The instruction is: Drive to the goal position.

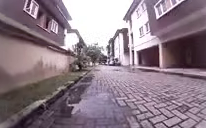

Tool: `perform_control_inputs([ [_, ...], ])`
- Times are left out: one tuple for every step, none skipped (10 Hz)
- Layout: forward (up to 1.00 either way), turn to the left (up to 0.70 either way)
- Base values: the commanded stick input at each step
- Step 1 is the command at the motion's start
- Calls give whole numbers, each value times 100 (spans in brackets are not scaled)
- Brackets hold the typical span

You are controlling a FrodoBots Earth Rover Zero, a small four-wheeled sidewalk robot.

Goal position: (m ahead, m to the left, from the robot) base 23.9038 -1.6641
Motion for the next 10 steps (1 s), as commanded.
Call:
perform_control_inputs([
  [50, 0],
  [50, 0],
  [50, 0],
  [50, 0],
  [50, 0],
  [50, 0],
  [50, 0],
  [50, 0],
  [50, 0],
  [50, 0],
])
